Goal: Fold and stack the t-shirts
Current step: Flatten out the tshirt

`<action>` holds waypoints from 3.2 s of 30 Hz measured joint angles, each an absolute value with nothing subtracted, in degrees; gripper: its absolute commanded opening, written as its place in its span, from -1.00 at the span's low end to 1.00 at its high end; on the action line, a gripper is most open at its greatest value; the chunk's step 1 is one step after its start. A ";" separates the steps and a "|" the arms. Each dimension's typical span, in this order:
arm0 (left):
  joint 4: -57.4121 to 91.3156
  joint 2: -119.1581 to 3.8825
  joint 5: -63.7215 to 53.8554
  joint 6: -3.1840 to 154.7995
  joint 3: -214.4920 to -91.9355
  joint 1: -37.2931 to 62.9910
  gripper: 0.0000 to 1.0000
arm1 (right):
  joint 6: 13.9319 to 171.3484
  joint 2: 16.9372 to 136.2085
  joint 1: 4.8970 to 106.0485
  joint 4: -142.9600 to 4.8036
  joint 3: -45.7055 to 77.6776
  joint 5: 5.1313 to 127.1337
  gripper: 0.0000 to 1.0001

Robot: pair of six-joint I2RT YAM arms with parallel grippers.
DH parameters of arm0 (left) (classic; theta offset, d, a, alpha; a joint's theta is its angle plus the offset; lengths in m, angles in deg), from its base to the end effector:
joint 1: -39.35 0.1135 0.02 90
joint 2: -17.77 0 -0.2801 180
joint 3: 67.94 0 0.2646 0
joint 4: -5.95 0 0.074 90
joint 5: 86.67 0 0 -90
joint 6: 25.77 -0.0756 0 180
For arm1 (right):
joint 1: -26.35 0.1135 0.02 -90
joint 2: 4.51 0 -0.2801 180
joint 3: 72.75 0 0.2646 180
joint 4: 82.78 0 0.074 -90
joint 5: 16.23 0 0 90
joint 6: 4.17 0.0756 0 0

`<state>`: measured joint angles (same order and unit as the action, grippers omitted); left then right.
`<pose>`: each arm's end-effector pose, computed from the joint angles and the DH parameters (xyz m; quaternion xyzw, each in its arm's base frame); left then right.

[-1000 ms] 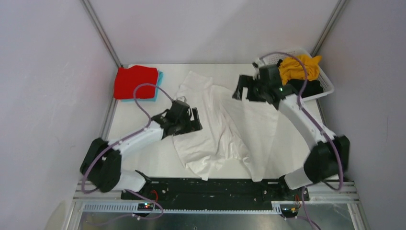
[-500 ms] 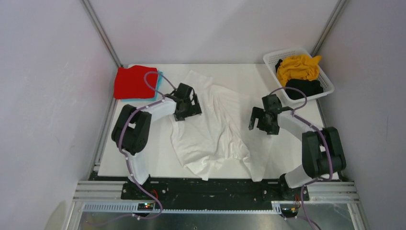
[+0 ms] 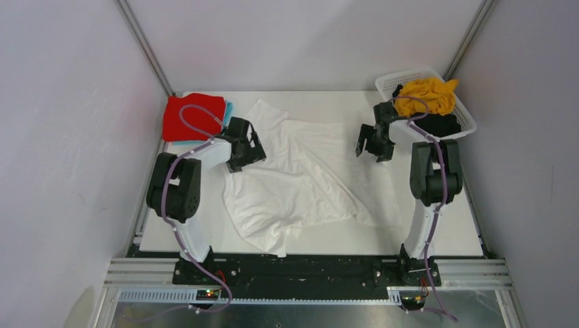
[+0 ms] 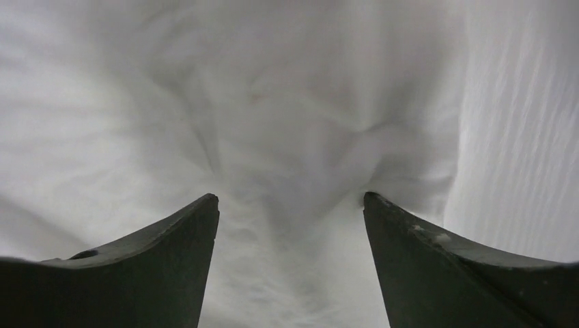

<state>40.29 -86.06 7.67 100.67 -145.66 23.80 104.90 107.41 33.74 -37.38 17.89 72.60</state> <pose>0.3852 -0.1012 0.1391 -0.1847 0.9485 -0.0788 0.2451 0.4266 0.0569 0.1400 0.0976 0.9744 0.0560 0.1944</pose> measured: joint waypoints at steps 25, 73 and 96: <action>46.98 -76.18 6.77 95.39 -147.83 24.06 1.00 | 93.90 107.15 43.65 -25.82 35.64 79.73 0.97; 37.56 -55.94 14.18 114.09 -114.63 17.59 0.99 | 119.82 92.11 66.68 -64.24 -9.78 47.69 0.98; 41.91 -41.21 7.56 106.62 -114.32 15.71 0.99 | 97.14 84.61 87.80 -57.97 -1.10 55.45 0.99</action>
